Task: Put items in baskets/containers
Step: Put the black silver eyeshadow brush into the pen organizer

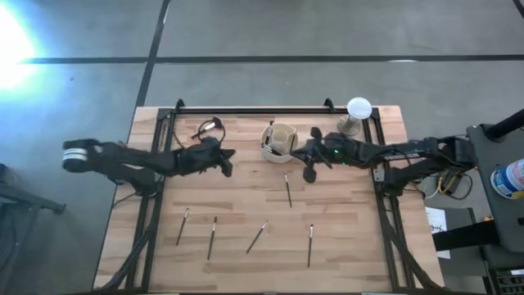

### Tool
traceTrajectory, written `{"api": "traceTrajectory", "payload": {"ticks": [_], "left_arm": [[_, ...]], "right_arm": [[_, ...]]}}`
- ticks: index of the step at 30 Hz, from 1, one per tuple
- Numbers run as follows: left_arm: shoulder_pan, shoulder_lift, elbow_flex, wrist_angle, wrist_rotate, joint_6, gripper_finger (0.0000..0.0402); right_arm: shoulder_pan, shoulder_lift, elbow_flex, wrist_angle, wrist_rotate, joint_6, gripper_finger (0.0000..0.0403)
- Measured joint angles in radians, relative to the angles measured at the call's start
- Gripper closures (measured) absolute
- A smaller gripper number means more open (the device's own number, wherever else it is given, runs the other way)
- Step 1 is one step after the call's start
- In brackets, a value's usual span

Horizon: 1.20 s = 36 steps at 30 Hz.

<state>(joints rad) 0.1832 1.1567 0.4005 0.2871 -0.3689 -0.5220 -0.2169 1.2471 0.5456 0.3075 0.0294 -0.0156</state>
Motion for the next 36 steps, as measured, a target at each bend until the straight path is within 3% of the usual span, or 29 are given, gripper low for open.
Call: {"api": "traceTrajectory", "payload": {"ticks": [4, 10, 20, 29, 36], "left_arm": [[0.064, -0.058, 0.06, -0.346, -0.012, -0.059, 0.0402], [0.192, -0.043, 0.12, -0.546, 0.029, -0.074, 0.0402], [0.432, 0.105, 0.153, -0.619, 0.151, -0.07, 0.0381], [0.447, 0.26, 0.278, -0.604, 0.147, -0.014, 0.0323], [0.45, 0.378, 0.347, -0.678, 0.082, -0.026, 0.0318]], "right_arm": [[0.012, -0.099, -0.099, 0.048, 0.035, 0.04, 0.0394], [0.016, -0.224, -0.198, 0.09, 0.076, 0.065, 0.0394], [0.016, -0.383, -0.255, 0.093, 0.076, 0.062, 0.0394], [0.016, -0.414, -0.269, 0.092, 0.076, 0.052, 0.0394], [0.016, -0.414, -0.269, 0.091, 0.076, 0.049, 0.0394]]}}
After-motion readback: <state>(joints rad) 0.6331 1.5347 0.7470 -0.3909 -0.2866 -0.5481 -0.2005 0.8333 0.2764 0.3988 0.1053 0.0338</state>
